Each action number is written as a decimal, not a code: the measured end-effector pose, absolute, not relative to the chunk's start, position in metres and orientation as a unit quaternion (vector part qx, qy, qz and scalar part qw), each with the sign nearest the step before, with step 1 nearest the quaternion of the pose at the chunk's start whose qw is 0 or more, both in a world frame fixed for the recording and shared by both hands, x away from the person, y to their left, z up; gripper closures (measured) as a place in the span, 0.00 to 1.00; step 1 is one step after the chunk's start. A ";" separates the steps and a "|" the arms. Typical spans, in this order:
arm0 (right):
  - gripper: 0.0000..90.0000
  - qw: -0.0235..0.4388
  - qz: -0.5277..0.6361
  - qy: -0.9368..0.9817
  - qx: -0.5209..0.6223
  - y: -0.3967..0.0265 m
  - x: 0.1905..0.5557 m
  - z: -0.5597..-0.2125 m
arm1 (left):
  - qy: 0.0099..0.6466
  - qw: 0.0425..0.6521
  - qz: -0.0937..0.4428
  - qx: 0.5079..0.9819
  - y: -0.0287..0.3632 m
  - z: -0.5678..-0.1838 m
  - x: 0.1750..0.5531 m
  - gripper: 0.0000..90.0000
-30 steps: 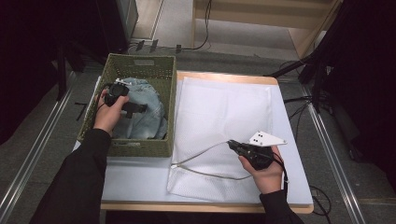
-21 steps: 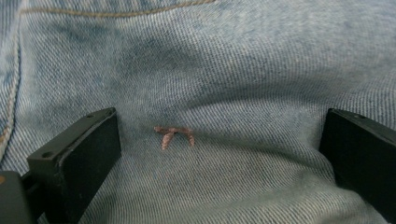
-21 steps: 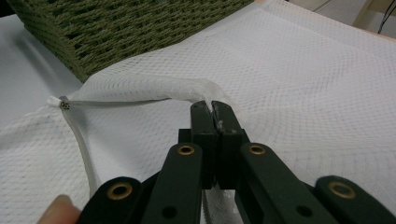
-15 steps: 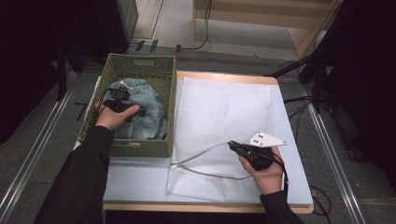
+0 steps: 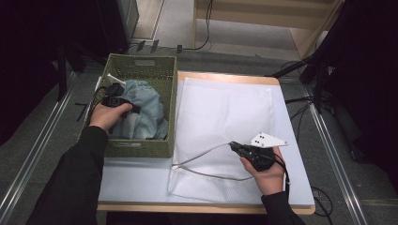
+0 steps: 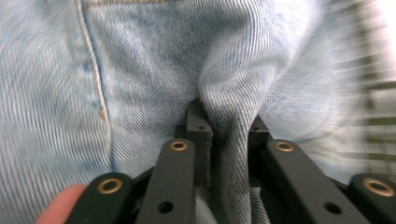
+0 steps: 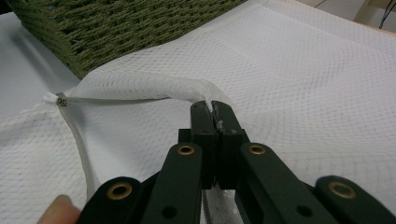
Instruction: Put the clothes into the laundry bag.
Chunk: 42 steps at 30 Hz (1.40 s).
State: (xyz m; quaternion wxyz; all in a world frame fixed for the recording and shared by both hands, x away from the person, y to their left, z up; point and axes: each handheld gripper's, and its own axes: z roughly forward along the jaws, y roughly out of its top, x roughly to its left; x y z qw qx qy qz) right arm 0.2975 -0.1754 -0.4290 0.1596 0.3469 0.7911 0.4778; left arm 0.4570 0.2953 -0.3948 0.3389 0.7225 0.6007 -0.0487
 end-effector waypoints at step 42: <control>1.00 0.152 0.469 0.797 0.348 -0.173 0.301 -0.438 | 0.502 0.351 -0.145 0.777 0.264 -0.407 0.457 0.67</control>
